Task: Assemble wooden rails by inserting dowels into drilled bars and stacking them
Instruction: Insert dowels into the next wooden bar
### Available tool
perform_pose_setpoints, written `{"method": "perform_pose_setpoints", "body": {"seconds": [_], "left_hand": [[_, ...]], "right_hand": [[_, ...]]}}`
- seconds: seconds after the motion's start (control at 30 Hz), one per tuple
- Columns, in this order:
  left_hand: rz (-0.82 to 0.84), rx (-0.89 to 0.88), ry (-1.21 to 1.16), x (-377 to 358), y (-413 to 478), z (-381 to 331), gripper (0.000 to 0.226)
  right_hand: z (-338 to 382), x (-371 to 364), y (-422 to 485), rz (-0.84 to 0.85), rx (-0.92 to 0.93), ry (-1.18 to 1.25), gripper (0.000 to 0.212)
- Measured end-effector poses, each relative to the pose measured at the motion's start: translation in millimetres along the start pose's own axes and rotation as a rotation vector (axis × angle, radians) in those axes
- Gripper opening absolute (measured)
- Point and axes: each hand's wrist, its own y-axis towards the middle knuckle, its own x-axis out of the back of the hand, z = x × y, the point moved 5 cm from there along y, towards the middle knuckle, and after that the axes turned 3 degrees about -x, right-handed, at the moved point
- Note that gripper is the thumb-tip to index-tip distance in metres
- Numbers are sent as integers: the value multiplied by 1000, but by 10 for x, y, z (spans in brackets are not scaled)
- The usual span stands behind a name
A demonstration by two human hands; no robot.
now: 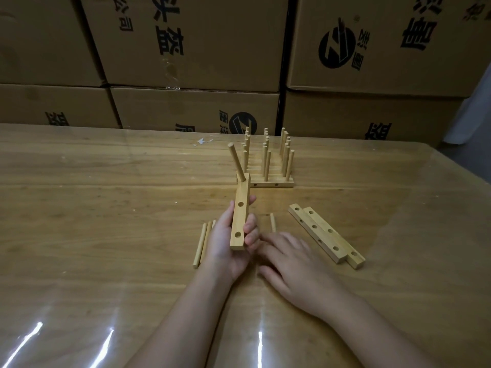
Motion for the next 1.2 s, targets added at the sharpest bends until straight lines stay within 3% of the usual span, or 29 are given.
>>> {"method": "perform_pose_setpoints", "body": {"seconds": [0.17,0.23,0.33,0.47,0.57,0.7,0.77,0.87,1.03,1.2], "left_hand": [[-7,-2,70,-1,12,32,39],[5,-7,105,-13,10,38,40],[26,-23,158,-23,5,37,44],[38,-20,244,-40,12,71,45],[50,-12,298,-55,12,107,44],[-33,-77,381,-12,31,111,45],[-83,-116,438,6,42,115,46],[-101,-164,533,-2,27,112,49],[-109,-222,690,-54,-11,97,67],[-106,-256,860,-79,-36,97,56]], "right_hand": [[-76,96,-5,-152,-143,-52,19],[-160,166,-26,-249,-268,-77,22],[-315,156,-52,-202,-473,-101,37],[-378,136,-53,-144,-559,-150,33],[-376,199,-63,-215,-551,-79,28],[-451,372,-103,-487,-476,380,24],[-398,442,-101,-537,-377,489,24],[-299,488,-86,-554,-249,385,26],[-262,518,-80,-555,-190,337,24],[-225,627,-104,-630,-159,129,21]]}}
